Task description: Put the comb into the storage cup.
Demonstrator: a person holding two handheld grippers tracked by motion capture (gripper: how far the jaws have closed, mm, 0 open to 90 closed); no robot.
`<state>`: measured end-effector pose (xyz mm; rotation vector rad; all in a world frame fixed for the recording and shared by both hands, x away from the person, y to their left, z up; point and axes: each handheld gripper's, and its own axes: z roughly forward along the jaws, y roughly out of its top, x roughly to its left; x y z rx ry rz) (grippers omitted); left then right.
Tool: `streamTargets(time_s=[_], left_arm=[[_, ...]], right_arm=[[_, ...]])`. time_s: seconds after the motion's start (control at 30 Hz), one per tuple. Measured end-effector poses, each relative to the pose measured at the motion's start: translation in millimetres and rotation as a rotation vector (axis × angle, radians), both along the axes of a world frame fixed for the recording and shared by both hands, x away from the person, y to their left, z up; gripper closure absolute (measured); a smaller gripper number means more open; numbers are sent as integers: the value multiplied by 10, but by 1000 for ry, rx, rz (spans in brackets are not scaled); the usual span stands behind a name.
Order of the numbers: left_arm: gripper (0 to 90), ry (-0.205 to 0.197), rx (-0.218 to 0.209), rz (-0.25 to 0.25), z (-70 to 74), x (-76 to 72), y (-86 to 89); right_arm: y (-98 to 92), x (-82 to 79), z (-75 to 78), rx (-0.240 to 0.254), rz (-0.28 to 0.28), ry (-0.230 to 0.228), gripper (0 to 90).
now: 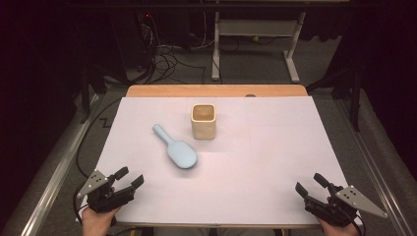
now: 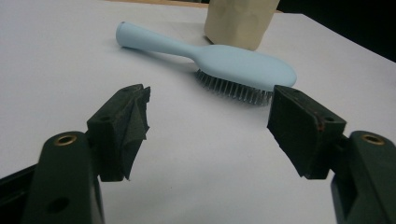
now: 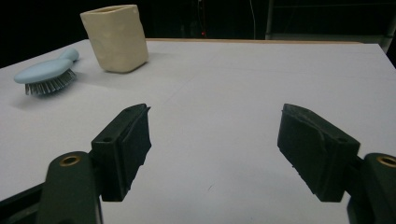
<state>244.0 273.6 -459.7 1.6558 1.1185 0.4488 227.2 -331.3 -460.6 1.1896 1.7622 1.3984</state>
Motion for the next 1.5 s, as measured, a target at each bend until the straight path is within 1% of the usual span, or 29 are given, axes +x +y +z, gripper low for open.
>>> streamTargets(time_s=[0.17,0.3,0.43,0.53,0.8,0.9,1.1,1.17,1.5], left_arm=[[294,-2,1,-2,6,13,-13],[295,-12,21,-3,18,18,-38],[295,-16,26,-7,27,26,-52],[295,-18,14,-8,32,38,-66],[295,-20,3,-17,50,66,-100],[295,-15,3,-27,53,78,-122],[295,-19,1,-31,66,101,-147],[296,-20,-5,-33,77,124,-157],[307,-21,-3,-54,116,204,-235]], right_arm=[[1,0,0,0,0,0,259],[2,-4,2,-1,0,0,260],[4,-4,2,-1,0,0,260],[3,-4,2,0,0,0,260],[2,-5,2,2,0,0,260],[2,-6,2,3,1,0,259],[4,-3,2,6,7,3,260],[4,-3,1,6,9,3,260],[-1,-2,0,10,10,5,259]])
